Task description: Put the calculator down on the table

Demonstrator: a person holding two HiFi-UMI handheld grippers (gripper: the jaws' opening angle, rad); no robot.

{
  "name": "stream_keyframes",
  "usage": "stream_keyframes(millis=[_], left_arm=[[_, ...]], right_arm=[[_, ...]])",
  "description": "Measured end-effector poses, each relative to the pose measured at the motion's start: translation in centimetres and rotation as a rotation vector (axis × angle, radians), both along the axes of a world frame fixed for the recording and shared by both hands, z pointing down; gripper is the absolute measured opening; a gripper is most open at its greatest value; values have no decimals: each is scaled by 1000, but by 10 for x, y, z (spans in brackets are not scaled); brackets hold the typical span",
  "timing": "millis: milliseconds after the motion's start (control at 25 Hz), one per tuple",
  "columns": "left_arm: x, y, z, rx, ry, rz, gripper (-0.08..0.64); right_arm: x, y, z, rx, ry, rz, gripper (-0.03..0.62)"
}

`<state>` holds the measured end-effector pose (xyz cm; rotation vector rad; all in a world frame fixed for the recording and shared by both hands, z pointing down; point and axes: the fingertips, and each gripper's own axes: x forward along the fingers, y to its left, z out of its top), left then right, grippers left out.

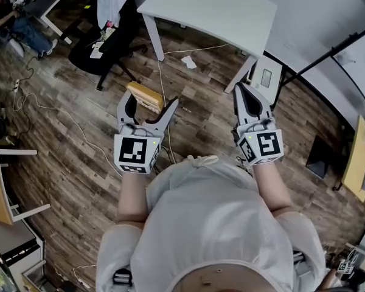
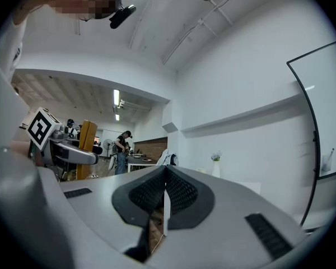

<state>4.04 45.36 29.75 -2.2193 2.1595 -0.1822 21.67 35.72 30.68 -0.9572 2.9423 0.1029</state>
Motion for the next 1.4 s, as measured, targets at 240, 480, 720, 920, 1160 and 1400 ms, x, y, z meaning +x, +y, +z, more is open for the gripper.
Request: stream_keyframes(millis=[240, 480, 720, 920, 1160, 1400], left_arm=[[-30, 1, 12, -17, 10, -10, 413], [-54, -28, 29, -38, 26, -48, 413], [-85, -90, 32, -44, 15, -110, 413], [-111, -166, 17, -35, 16, -145, 413], [-125, -268, 12, -37, 19, -147, 413], [-133, -359, 17, -72, 18, -100, 413]], right_arm=[[-24, -7, 17, -28, 29, 13, 5], [-55, -44, 36, -42, 50, -28, 5], [-99, -118, 38, -38, 52, -101, 5], [-129, -201, 22, -26, 61, -135, 5], [-144, -301, 16, -33, 64, -134, 5], [-150, -378, 27, -62, 82, -103, 5]])
